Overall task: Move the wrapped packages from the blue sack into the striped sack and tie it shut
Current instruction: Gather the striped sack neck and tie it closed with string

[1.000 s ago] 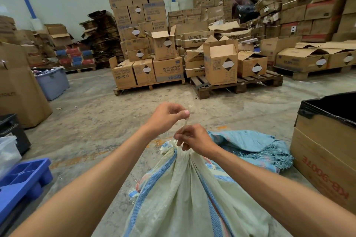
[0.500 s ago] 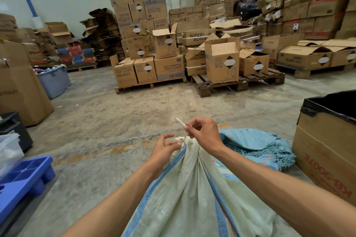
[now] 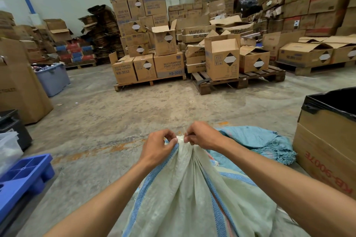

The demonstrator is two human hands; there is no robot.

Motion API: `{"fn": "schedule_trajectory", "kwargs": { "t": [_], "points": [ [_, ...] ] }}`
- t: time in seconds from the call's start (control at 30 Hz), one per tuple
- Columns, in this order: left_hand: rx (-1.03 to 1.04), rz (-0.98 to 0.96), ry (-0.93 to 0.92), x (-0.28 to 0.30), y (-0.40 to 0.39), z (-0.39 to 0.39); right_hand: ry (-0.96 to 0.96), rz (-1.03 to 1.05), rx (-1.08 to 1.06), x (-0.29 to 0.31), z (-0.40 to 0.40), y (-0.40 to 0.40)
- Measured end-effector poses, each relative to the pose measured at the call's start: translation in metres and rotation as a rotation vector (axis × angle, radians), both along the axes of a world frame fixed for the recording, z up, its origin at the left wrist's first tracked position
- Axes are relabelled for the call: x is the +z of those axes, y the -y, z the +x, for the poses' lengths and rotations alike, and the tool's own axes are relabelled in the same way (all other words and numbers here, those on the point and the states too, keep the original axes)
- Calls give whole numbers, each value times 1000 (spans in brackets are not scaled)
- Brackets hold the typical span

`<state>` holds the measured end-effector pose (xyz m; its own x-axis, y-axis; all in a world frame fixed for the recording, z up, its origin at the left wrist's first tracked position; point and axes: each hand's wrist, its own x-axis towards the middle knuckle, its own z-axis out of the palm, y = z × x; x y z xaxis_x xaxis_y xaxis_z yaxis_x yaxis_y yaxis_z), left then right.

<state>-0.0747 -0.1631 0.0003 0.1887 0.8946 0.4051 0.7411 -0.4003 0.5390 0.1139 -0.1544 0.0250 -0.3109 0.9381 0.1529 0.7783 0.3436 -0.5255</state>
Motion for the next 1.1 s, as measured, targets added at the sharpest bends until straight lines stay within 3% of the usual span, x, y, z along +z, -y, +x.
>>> {"fn": "schedule_trajectory", "kwargs": {
  "t": [0.07, 0.17, 0.23, 0.53, 0.8, 1.1],
  "points": [
    [8, 52, -10, 1, -2, -3, -86, -80, 26, 2, -2, 1],
    [-70, 107, -35, -1, 0, -4, -412, -235, 15, 6, 0, 1],
    [-128, 89, -21, -2, 5, -2, -522, -278, -20, 5, 1, -1],
    [-30, 152, -88, -5, 6, 2, -537, -318, -27, 0, 5, -7],
    [-88, 43, 218, -13, 0, 8, -611, -319, -26, 1, 7, -5],
    [-145, -93, 326, -4, -3, 13, -642, -239, -83, 0, 12, -5]
  ]
}}
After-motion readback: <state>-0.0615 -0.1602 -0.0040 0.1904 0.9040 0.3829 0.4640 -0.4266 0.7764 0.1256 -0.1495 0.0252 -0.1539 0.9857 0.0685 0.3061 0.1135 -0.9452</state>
